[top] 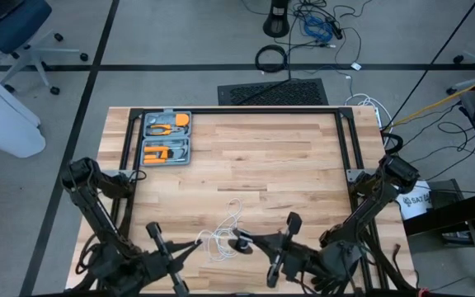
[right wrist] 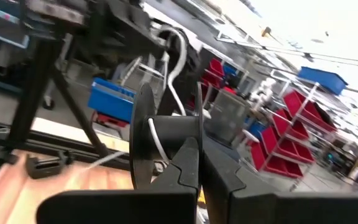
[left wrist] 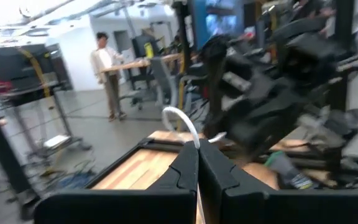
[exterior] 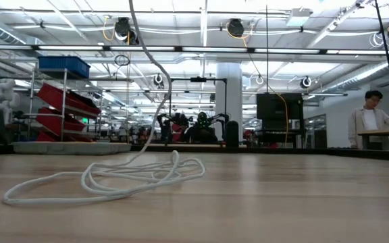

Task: Coil cords
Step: Coil the white wire on the spool

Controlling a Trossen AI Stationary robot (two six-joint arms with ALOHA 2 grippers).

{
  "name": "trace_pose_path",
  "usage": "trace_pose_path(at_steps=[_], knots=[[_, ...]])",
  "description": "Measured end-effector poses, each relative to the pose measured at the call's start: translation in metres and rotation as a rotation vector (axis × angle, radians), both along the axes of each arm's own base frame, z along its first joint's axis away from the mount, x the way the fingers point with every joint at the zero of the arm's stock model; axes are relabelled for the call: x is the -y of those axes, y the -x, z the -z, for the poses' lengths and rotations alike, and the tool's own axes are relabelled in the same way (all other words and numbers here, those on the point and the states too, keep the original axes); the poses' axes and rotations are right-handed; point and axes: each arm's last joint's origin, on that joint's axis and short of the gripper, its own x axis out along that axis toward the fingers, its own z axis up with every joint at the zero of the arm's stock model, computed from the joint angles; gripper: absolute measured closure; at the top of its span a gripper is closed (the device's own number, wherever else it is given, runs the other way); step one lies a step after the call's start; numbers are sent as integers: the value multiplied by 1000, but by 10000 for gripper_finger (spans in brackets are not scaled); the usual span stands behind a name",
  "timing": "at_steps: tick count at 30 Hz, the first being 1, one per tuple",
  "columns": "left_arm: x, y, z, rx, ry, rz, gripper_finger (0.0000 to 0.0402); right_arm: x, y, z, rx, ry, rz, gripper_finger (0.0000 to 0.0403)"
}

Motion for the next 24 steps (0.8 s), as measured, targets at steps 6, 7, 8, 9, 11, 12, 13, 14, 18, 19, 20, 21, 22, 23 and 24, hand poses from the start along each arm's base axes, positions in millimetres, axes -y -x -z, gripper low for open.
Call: trace_pose_path(at_steps=[6, 7, 8, 9, 11, 12, 13, 14, 18, 19, 20, 21, 22, 23, 24], knots=[[-4, -18, 4, 75, 20, 81, 400, 12, -11, 3, -2, -45, 50, 403], [-5, -21, 5, 83, 25, 92, 400, 13, -12, 4, -3, -51, 55, 403], [-6, -25, 6, 92, 34, 106, 400, 15, -13, 4, -4, -56, 58, 403], [-8, -28, 7, 102, 43, 124, 400, 16, -15, 4, -2, -63, 62, 403], [-10, -35, 9, 118, 53, 162, 400, 19, -17, 5, 1, -76, 69, 403], [-12, -38, 9, 129, 62, 178, 400, 20, -18, 6, -4, -77, 73, 403], [-14, -41, 10, 136, 67, 193, 400, 21, -19, 7, -11, -74, 77, 403], [-16, -44, 10, 146, 78, 203, 400, 22, -20, 8, -13, -76, 87, 403], [-23, -55, 13, 161, 107, 245, 400, 25, -21, 9, -20, -93, 130, 403], [-25, -59, 14, 164, 118, 261, 400, 25, -21, 9, -20, -95, 134, 403], [-27, -62, 15, 165, 132, 280, 400, 25, -21, 10, -18, -99, 133, 403], [-29, -66, 17, 161, 144, 304, 400, 25, -21, 10, -15, -106, 133, 403], [-31, -70, 19, 155, 158, 333, 400, 25, -21, 10, -15, -109, 133, 403], [-33, -73, 21, 147, 170, 356, 400, 25, -21, 10, -16, -108, 133, 403], [-34, -76, 23, 137, 183, 378, 400, 25, -21, 10, -17, -107, 132, 403]])
